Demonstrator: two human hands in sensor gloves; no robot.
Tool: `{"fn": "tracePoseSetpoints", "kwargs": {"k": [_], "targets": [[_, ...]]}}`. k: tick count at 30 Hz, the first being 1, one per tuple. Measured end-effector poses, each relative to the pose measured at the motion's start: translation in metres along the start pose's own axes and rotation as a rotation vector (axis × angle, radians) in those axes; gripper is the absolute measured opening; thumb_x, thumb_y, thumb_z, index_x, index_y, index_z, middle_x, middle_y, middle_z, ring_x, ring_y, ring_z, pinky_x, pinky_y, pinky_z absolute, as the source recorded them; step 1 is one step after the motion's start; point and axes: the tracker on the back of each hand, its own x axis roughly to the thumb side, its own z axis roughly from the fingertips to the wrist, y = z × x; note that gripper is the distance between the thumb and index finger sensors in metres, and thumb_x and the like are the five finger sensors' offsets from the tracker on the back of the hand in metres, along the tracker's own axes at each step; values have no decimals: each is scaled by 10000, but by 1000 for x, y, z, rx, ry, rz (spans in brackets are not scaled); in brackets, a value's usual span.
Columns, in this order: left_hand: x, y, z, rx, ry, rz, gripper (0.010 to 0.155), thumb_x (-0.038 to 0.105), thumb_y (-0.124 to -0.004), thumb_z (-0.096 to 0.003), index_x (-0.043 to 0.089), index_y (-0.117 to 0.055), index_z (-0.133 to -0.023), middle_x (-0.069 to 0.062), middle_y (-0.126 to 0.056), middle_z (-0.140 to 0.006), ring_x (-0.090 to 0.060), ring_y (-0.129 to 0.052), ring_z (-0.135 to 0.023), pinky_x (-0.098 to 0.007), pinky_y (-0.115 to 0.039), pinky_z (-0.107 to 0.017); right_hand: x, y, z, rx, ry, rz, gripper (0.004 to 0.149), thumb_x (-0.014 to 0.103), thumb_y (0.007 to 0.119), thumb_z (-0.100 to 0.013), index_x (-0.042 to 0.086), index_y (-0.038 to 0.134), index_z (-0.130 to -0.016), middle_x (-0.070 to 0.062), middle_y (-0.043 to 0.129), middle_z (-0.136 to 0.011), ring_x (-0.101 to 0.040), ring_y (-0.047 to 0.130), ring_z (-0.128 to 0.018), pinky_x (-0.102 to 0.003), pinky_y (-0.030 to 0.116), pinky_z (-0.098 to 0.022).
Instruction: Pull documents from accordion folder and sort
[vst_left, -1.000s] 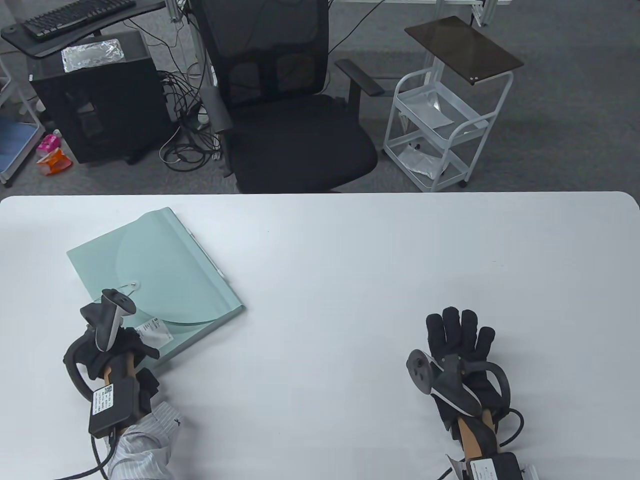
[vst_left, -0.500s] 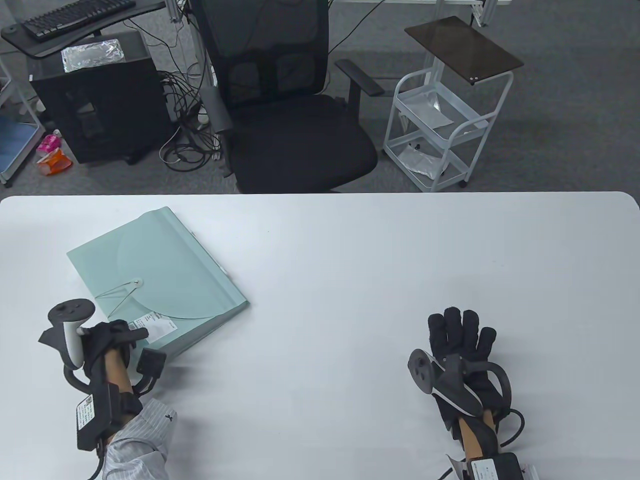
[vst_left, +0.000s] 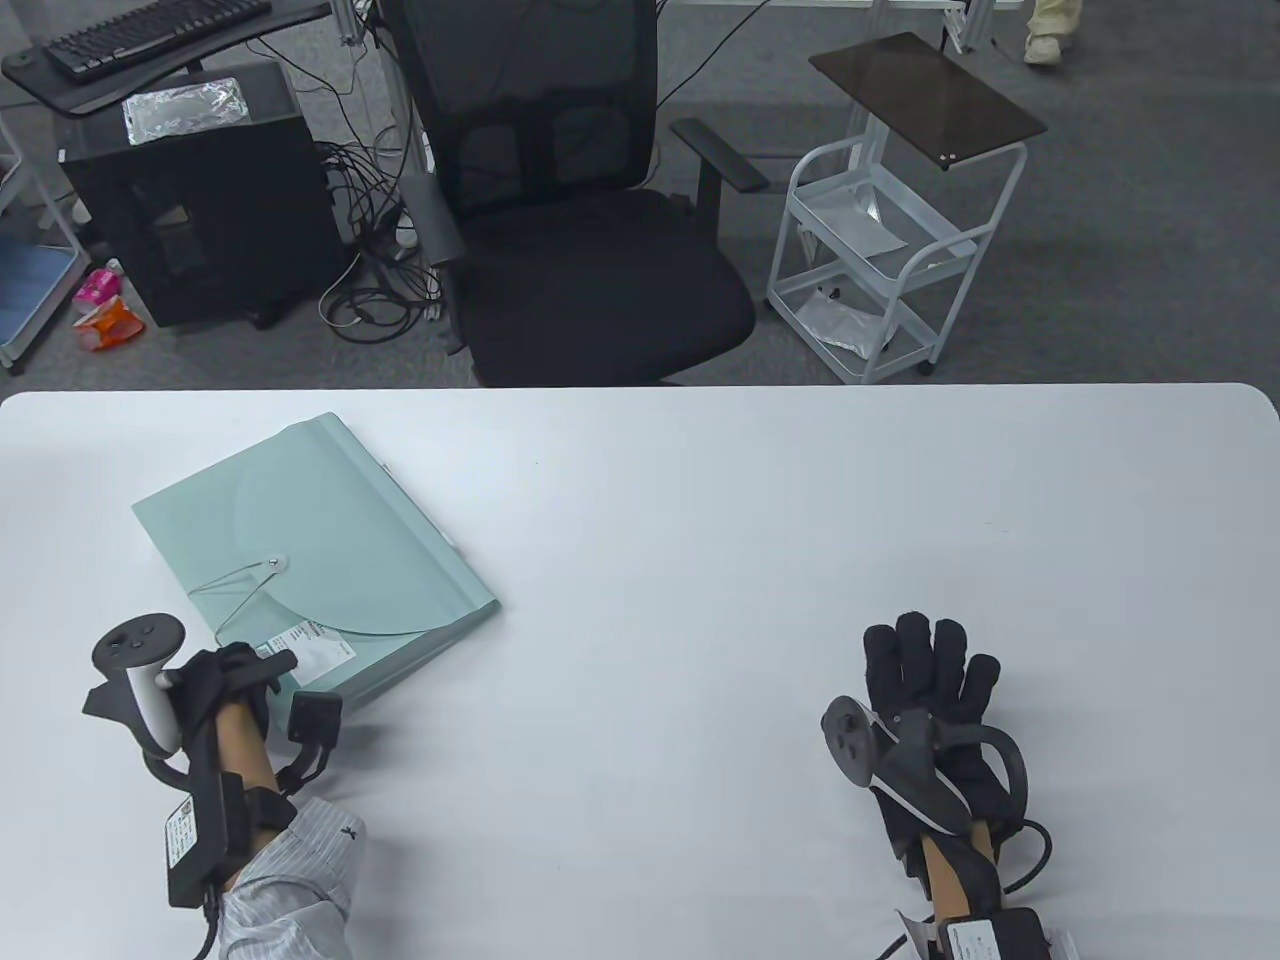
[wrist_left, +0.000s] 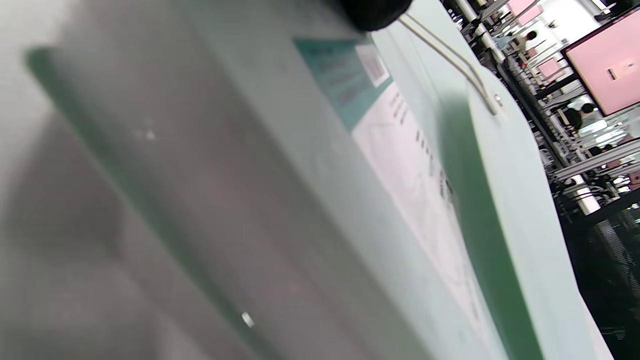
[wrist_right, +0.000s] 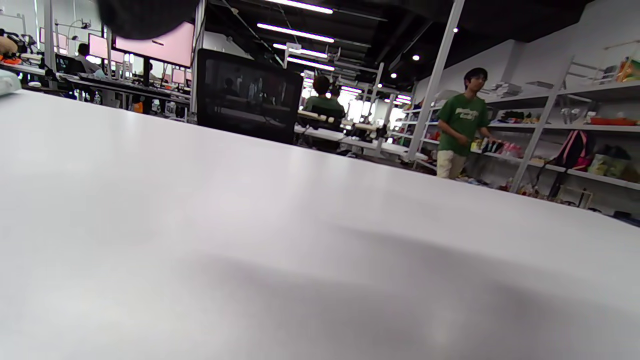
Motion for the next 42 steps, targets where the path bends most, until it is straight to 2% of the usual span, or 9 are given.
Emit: {"fn": "tracePoseSetpoints", "kwargs": {"k": [4,10,13,16,20,25,30,36,42], "targets": [[-9,1,-3,-60,36,191,630,255,-715,-603,-149,-491,-1031,-357,-297,-1113,-307,-937,-772,-446,-827,-544,-1,1,-1,10,9,-1,868,577,567,-440,75,208,-1051,-271,230,-1122,-593,241,-995,-748,285,-689],[-5,0,-5,-187,13,219,850,340,-772,-579,-168,-359,-1121,-407,-137,-1118,-283,-910,-768,-431,-806,-560,-3,1,-1,6,19,-5,859,571,565,-445,75,211,-1051,-272,235,-1122,-589,246,-997,-747,286,-689],[-3,-4,-6,-291,-15,228,759,304,-758,-593,-144,-439,-1116,-363,-119,-1137,-298,-888,-777,-445,-785,-571,-3,1,-1,17,18,-1,858,571,565,-445,76,214,-1051,-271,237,-1122,-588,248,-997,-748,287,-688],[-3,-8,-5,-358,-63,315,625,273,-734,-606,-97,-551,-1076,-352,-355,-1143,-312,-855,-799,-469,-746,-604,-3,2,-1,20,17,10,852,570,562,-446,76,220,-1052,-270,241,-1123,-587,252,-997,-747,288,-688],[-1,-15,1,-412,-128,423,588,240,-686,-626,-60,-476,-1086,-401,-322,-1139,-529,-647,-1004,-646,-599,-703,-3,1,-1,12,15,-6,849,568,560,-447,77,225,-1052,-271,243,-1122,-587,250,-997,-747,286,-688],[-5,-27,11,-533,-182,635,590,227,-654,-646,-52,-382,-1090,-445,-427,-1091,-435,-843,-885,-525,-764,-643,-4,1,-2,4,12,-14,851,571,560,-446,77,224,-1052,-271,244,-1123,-586,251,-997,-747,288,-688],[-4,-30,33,-508,-274,536,612,250,-643,-645,-86,-369,-1076,-376,-639,-1010,-373,-930,-805,-430,-883,-544,-3,2,-2,-7,3,-32,826,555,549,-457,80,229,-1051,-268,247,-1123,-583,255,-997,-743,290,-690],[-12,-36,51,-613,-429,568,584,229,-646,-636,-103,-405,-1051,-340,-695,-971,-362,-952,-760,-436,-883,-529,-2,2,-1,-11,-2,-30,827,556,547,-457,77,230,-1052,-271,249,-1122,-582,254,-998,-741,290,-691],[13,-43,94,-748,-584,486,593,238,-638,-643,-128,-398,-1043,-357,-692,-958,-371,-950,-748,-439,-875,-529,1,6,-3,2,-9,-5,836,563,548,-453,76,227,-1052,-271,246,-1122,-584,254,-997,-742,290,-690]]}}
